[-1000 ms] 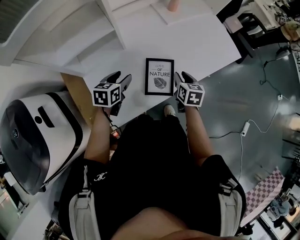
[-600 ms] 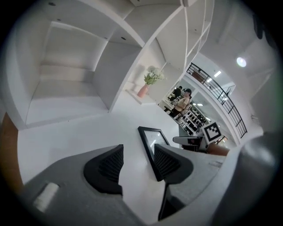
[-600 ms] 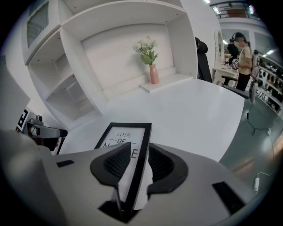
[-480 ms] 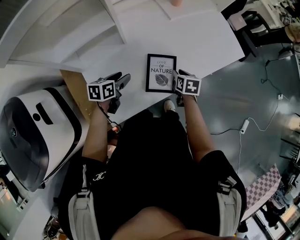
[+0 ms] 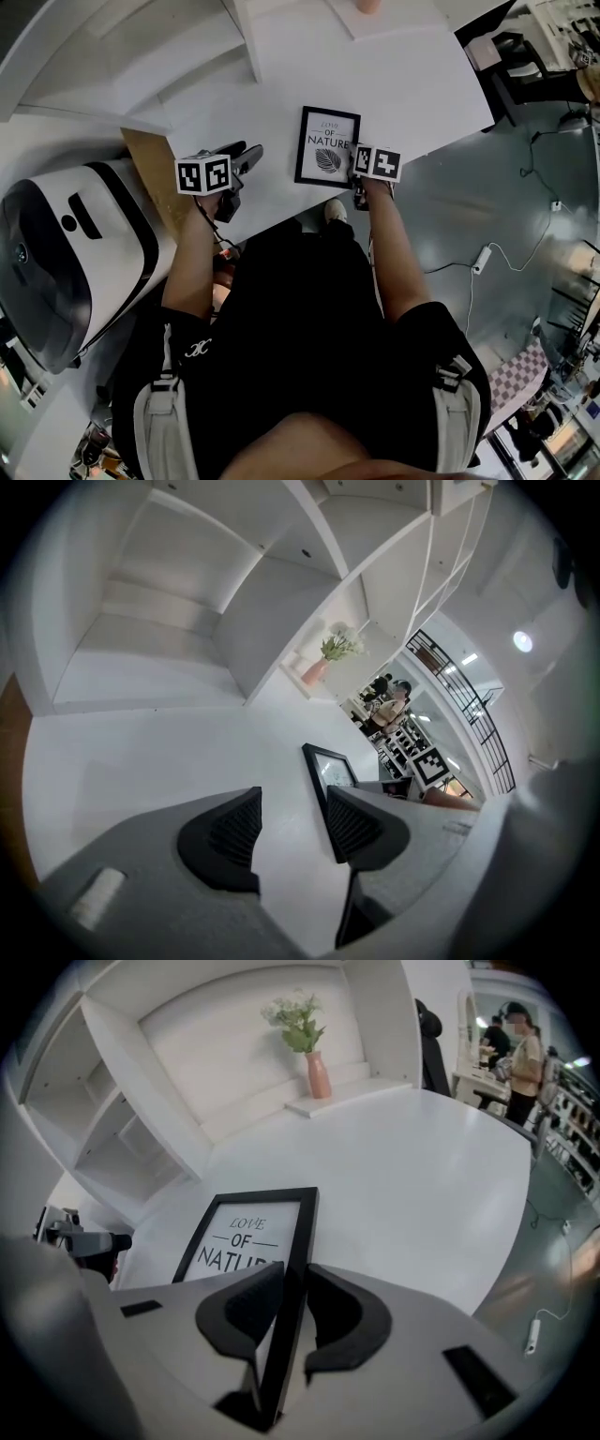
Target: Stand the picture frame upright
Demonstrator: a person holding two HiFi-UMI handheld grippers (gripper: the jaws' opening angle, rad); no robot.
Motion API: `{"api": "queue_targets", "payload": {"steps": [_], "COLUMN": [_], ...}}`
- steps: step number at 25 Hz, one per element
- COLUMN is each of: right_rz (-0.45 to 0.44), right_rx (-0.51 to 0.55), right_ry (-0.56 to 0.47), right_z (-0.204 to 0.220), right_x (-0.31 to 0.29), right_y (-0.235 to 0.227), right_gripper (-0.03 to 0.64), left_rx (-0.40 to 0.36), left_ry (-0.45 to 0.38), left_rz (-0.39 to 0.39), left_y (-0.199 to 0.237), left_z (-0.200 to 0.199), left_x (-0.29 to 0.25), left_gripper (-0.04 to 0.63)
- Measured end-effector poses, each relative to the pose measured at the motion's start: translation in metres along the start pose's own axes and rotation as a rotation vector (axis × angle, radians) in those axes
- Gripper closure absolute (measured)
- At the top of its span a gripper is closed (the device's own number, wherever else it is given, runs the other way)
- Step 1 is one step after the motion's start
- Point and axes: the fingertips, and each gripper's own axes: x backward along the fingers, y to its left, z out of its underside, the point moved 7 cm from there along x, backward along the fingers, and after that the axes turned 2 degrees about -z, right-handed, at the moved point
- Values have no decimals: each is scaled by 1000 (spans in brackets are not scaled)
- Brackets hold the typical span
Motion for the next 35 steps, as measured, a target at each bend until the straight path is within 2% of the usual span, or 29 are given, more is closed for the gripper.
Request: {"api": "queue_targets", "payload": {"steps": [4,11,20,27,35], "right_rz": [-1,-55,-185,-302,-328], "right_rx": [13,-34,-132,-234,-213], "right_ry": [55,59,17,1,10], "right_z": [-4,-5,-1,2,1], "right_x": [-3,-2,-2,-1,-1], "right_y": [1,-4,-15,-26,-26], "right_gripper": [537,540,543,545,545], "left_rx": [14,2,31,98,130], "left_ry": [3,39,60,55,42], "left_rz": [9,50,65,109,140], "left_y": [0,-13,-25,-40,-58], "left_z": [2,6,13,16,6], "left_x": [-3,-13,-27,-40,-64], "left_gripper": [373,373,375,376,414]}}
